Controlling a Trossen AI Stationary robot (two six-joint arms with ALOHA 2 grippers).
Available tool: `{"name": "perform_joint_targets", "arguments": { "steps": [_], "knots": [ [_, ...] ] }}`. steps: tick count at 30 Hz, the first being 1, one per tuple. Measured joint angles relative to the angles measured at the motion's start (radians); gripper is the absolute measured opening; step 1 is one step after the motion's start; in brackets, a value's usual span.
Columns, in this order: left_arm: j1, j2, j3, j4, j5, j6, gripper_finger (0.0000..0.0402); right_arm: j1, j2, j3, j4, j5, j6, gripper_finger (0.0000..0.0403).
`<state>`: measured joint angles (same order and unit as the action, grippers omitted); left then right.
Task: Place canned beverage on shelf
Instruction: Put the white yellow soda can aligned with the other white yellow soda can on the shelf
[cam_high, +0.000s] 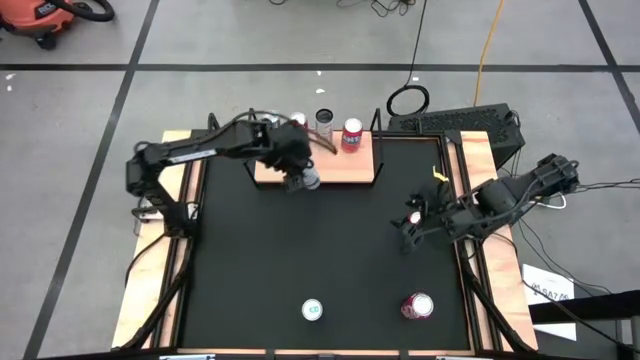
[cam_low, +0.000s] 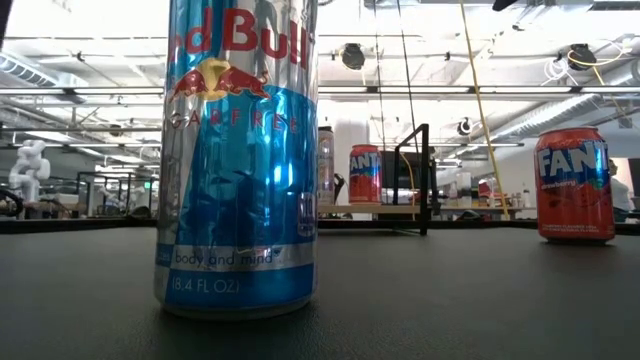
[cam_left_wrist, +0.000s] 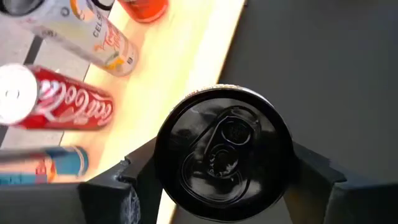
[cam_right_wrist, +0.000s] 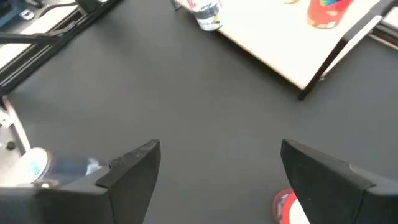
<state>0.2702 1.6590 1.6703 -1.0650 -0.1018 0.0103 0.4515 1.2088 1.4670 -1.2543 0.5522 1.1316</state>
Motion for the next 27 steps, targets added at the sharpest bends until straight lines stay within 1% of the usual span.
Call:
{"name": "perform_joint_targets", "arguments": {
  "steps": [3,7,14,19,24,27],
  "knots": [
    [0.042,0.055,0.044,0.002,0.021,0.055,0.0244,-0.032,-0.007,0.000,-0.012,0.000,0.002,0.0319],
    [0.091,0.111,0.072,-0.003,0.022,0.140,0.0244,-0.083,-0.007,0.000,-0.012,-0.003,0.006,0.0319],
    [0.146,0.157,0.115,-0.004,0.022,0.258,0.0244,-0.172,-0.007,0.000,-0.007,-0.007,0.011,0.0319],
    [0.156,0.179,0.135,-0.004,0.021,0.362,0.0244,-0.247,-0.007,0.000,-0.001,-0.056,-0.004,0.0319],
    [0.155,0.212,0.135,-0.007,0.025,0.454,0.0245,-0.304,-0.007,0.000,0.039,-0.062,-0.051,0.0319],
    [0.155,0.224,0.136,-0.003,0.031,0.490,0.0245,-0.337,-0.007,0.000,0.063,-0.090,-0.092,0.0319]
  ]
}}
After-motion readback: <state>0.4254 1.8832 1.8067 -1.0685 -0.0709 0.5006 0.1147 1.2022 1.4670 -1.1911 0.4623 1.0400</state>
